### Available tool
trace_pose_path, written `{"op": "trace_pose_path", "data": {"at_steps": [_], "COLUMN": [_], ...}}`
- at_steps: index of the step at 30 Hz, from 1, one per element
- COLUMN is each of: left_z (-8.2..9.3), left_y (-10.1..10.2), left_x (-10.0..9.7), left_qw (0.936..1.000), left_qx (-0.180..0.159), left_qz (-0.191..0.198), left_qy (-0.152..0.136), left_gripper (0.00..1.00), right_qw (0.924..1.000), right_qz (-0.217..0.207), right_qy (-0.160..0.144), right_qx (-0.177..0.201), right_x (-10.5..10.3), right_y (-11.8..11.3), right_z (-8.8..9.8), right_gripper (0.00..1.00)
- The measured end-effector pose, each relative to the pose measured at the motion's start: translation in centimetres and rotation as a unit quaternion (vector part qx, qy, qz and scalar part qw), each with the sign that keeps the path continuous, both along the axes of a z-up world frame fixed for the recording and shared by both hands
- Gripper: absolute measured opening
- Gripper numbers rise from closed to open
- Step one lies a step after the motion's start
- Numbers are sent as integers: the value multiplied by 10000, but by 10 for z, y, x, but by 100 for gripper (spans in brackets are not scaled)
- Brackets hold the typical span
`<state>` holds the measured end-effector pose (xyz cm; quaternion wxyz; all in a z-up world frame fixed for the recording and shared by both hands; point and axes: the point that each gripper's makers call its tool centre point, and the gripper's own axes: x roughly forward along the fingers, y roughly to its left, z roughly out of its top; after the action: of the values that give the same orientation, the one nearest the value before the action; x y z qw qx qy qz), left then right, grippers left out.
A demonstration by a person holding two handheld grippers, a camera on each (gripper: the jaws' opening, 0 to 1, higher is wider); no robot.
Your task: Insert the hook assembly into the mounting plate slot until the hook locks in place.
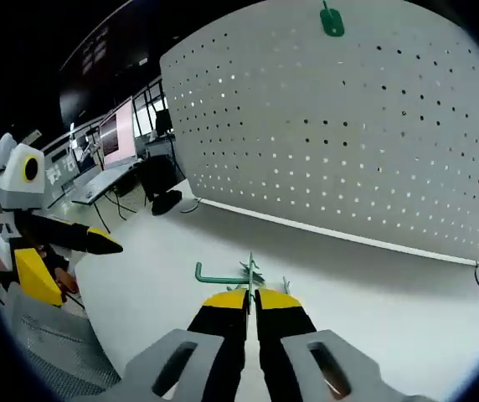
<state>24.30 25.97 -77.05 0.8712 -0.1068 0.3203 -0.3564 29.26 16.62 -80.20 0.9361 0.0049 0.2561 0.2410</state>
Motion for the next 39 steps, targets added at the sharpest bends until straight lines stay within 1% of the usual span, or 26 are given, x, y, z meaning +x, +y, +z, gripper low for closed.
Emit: {"op": "trace_pose_path", "data": {"at_steps": [2, 5, 6, 7, 8, 10, 14, 18, 20, 23, 25, 28, 30, 33, 37, 39], "left_z": [5, 14, 16, 19, 22, 26, 31, 38, 43, 50, 55, 59, 63, 68, 73, 77], "left_y": [-4, -12, -14, -16, -18, -24, -31, -38, -40, -44, -47, -48, -48, -50, -51, -52], "left_x": [1, 3, 3, 4, 4, 2, -2, -5, -5, -7, -9, -10, -11, -13, -15, -16], "left_qw": [10000, 9996, 9994, 9992, 9989, 9982, 9974, 9955, 9945, 9922, 9902, 9892, 9888, 9866, 9853, 9837], "left_qx": [-52, -291, -351, -399, -475, -581, -690, -884, -996, -1188, -1326, -1399, -1423, -1566, -1640, -1733], "left_qz": [-27, -25, -28, -32, -50, -133, -224, -316, -286, -334, -377, -383, -393, -398, -392, -382], "left_qy": [-14, 14, 13, 4, -18, 7, 39, 107, 114, 162, 225, 232, 199, 234, 256, 288], "left_gripper": [73, 73, 72, 70, 69, 63, 58, 50, 49, 44, 38, 30, 27, 26, 25, 24], "right_qw": [9996, 9988, 9979, 9975, 9963, 9944, 9928, 9921, 9905, 9894, 9885, 9881, 9880, 9878, 9870, 9865], "right_qz": [86, 62, 5, -34, -123, -205, -188, -176, -195, -158, -180, -147, -128, -130, -159, -161], "right_qy": [-186, -344, -422, -433, -436, -493, -537, -583, -630, -690, -721, -780, -836, -887, -941, -966], "right_qx": [181, 345, 484, 556, 730, 908, 1049, 1094, 1204, 1270, 1320, 1315, 1289, 1276, 1294, 1314], "right_x": [-7, -15, -17, -19, -21, -26, -36, -43, -46, -51, -53, -55, -56, -56, -57, -58], "right_y": [7, 12, 13, 14, 14, 14, 17, 18, 19, 23, 25, 27, 28, 27, 27, 27], "right_z": [12, 27, 34, 37, 42, 49, 57, 64, 71, 77, 81, 85, 88, 90, 93, 96], "right_gripper": [0, 0, 0, 0, 0, 0, 0, 0, 0, 0, 0, 0, 0, 0, 0, 0]}}
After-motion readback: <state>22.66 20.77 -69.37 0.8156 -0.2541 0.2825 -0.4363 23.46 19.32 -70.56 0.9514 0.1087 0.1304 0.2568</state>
